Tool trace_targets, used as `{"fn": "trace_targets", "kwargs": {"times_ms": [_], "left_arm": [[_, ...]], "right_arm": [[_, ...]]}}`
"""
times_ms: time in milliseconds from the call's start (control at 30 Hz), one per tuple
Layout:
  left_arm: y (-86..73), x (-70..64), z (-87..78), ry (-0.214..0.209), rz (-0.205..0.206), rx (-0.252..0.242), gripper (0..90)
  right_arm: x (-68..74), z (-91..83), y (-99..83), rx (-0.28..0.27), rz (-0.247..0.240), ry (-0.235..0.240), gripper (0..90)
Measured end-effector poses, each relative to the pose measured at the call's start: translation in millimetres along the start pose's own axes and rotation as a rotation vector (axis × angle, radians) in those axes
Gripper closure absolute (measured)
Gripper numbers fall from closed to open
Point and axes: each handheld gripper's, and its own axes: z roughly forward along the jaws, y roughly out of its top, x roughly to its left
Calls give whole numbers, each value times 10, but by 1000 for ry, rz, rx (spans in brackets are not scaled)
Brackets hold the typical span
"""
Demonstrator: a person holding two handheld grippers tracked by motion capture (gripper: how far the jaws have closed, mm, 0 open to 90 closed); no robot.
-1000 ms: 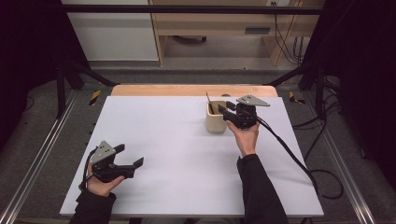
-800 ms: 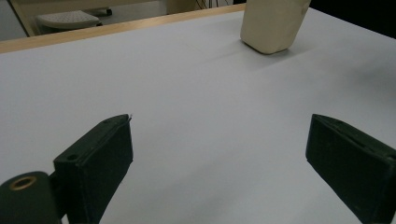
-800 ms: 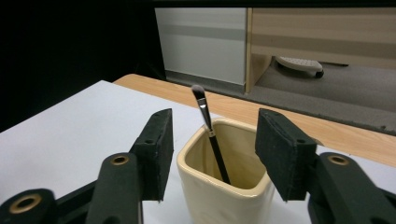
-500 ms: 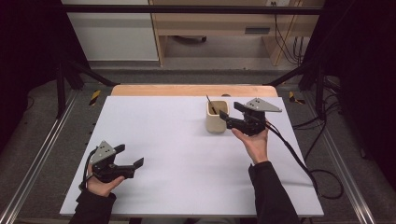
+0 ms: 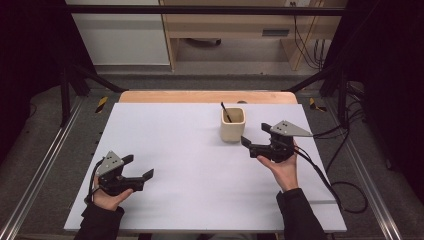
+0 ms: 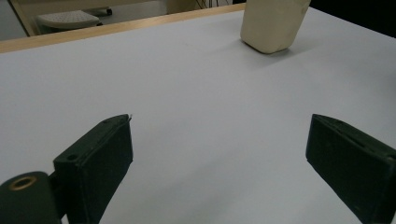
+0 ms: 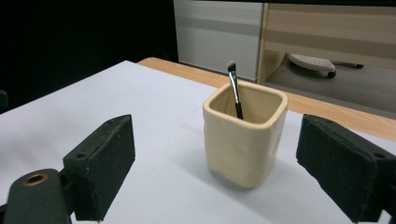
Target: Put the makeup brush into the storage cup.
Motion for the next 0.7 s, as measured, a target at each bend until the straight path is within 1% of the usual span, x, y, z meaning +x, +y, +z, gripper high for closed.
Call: {"fn": "trace_targets", "kwargs": {"times_ms": [100,233,433,533,700], "left_arm": [[0,-2,0,1,-5,-3,70],[-1,-1,-1,1,-6,-3,69],[-4,-10,3,0,-2,-2,67],[-3,-7,2,-1,3,3,67],[-4,-12,1,-5,5,4,67]], "right_arm": [[-5,-76,-70,1,13,12,110],[-10,-178,-160,10,16,26,76],[-50,-318,-300,27,26,13,37],[-77,-377,-369,25,43,14,38],[-104,-459,-488,40,43,11,35]]}}
